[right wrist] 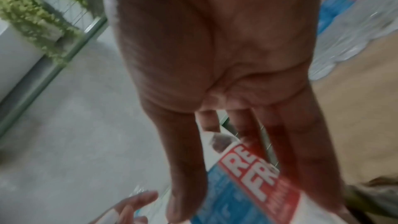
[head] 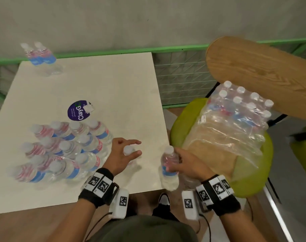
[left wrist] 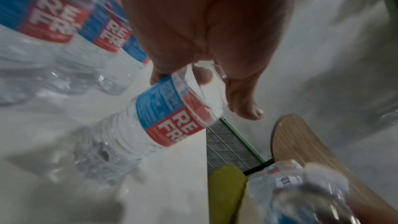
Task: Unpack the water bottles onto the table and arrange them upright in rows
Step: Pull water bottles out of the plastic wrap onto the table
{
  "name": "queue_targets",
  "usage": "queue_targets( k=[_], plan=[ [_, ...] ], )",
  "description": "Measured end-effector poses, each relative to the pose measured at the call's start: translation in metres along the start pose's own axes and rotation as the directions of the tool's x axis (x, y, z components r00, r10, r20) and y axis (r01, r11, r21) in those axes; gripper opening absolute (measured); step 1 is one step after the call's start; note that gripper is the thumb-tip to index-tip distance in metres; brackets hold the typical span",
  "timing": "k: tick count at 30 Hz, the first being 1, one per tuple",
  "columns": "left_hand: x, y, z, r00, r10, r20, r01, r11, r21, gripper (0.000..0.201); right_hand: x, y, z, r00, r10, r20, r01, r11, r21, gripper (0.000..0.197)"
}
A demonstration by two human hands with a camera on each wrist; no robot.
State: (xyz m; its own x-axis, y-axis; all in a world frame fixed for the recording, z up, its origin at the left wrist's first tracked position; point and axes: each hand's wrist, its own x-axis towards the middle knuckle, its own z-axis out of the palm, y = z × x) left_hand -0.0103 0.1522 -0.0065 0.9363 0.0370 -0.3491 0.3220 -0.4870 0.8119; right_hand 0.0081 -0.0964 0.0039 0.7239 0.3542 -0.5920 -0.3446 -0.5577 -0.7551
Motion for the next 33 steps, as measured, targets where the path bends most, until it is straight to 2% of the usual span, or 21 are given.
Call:
queue_targets(
  k=[4,10,16,22,27,30,33],
  plan=[
    [0.006,-0.016,-0.016,0.986,0.029,-0.166,0.012,0.971,0.238,0.043,0.05,-0.041,0.031,0.99,-0.143,-0.019,0.141,0.987,-0.078,0.065],
    [0.02,-0.012,-0.045,0.925,0.019,-0.378,0.074,0.97,0.23,0.023,0.109,-0.09,0.064,0.963,-0.242,-0.12,0.229,0.967,-0.111,0.065],
    [0.025,-0.009,-0.055,0.937,0.068,-0.344,0.06,0.936,0.347,0.035,0.143,-0.114,0.087,0.953,-0.258,-0.16,0.232,0.959,-0.164,0.062],
    [0.024,-0.01,-0.058,0.939,0.127,-0.32,0.013,0.917,0.4,0.037,0.149,-0.126,0.095,0.944,-0.306,-0.123,0.28,0.941,-0.189,0.057],
    [0.024,-0.012,-0.058,0.938,0.15,-0.313,-0.007,0.91,0.414,0.038,0.152,-0.125,0.094,0.936,-0.342,-0.084,0.317,0.922,-0.223,0.065],
    [0.023,-0.012,-0.058,0.939,0.165,-0.302,-0.013,0.895,0.446,0.036,0.152,-0.123,0.094,0.948,-0.314,-0.057,0.302,0.94,-0.16,0.072],
    [0.021,-0.011,-0.056,0.939,0.201,-0.279,-0.015,0.836,0.549,0.036,0.146,-0.12,0.093,0.957,-0.287,-0.044,0.281,0.954,-0.106,0.078]
  ],
)
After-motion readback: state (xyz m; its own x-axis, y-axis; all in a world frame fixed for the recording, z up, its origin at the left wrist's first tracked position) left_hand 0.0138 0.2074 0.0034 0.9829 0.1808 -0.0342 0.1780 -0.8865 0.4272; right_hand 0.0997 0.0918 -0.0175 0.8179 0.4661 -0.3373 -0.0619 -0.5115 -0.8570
